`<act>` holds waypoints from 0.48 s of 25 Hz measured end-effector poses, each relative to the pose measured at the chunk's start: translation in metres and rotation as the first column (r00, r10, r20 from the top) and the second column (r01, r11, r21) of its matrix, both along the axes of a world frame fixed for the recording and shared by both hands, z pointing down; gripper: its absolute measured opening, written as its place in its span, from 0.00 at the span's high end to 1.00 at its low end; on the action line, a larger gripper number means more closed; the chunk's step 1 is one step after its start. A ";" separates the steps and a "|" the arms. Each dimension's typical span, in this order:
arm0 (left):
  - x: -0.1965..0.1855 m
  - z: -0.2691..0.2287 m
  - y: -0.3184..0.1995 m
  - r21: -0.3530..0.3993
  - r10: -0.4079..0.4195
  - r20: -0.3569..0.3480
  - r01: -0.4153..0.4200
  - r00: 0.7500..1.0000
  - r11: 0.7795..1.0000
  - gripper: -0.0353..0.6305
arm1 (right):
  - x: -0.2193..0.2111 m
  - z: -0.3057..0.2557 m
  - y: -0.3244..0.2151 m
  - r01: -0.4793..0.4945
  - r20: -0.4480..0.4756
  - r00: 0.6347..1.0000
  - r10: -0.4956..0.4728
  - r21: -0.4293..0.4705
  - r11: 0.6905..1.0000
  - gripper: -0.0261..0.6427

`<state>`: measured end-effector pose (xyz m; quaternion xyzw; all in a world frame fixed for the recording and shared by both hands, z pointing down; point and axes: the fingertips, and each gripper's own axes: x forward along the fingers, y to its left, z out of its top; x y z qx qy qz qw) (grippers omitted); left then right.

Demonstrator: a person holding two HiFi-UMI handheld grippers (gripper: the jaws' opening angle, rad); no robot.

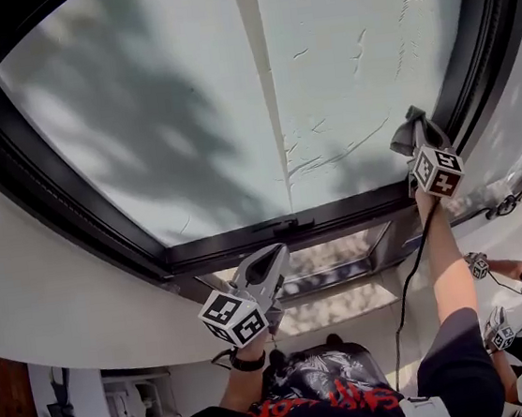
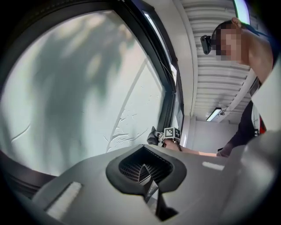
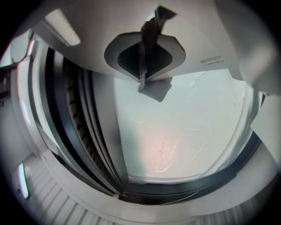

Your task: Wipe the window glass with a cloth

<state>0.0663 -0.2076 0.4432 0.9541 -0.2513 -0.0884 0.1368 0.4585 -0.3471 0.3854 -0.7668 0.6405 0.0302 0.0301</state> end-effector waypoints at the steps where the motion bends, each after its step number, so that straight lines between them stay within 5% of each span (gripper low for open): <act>1: -0.004 0.000 0.001 0.001 -0.011 -0.001 0.011 1.000 1.000 0.94 | -0.021 -0.001 -0.001 0.035 0.030 0.999 -0.036 0.014 0.999 0.94; 4: -0.020 0.000 0.002 0.005 -0.029 0.002 0.029 1.000 1.000 0.94 | -0.120 -0.011 0.004 0.192 0.036 0.980 -0.196 0.083 0.978 0.94; 6: -0.041 0.002 0.000 0.004 -0.067 0.002 0.067 0.998 0.998 0.94 | -0.212 -0.018 0.007 0.345 0.011 0.937 -0.349 0.123 0.930 0.94; 9: -0.093 0.006 0.001 -0.007 -0.188 -0.003 0.188 0.982 0.982 0.94 | -0.367 -0.017 0.002 0.599 0.007 0.796 -0.606 0.134 0.789 0.93; 12: -0.146 0.010 0.004 -0.013 -0.281 -0.004 0.281 0.960 0.960 0.94 | -0.497 0.000 -0.005 0.750 0.021 0.655 -0.755 0.101 0.654 0.93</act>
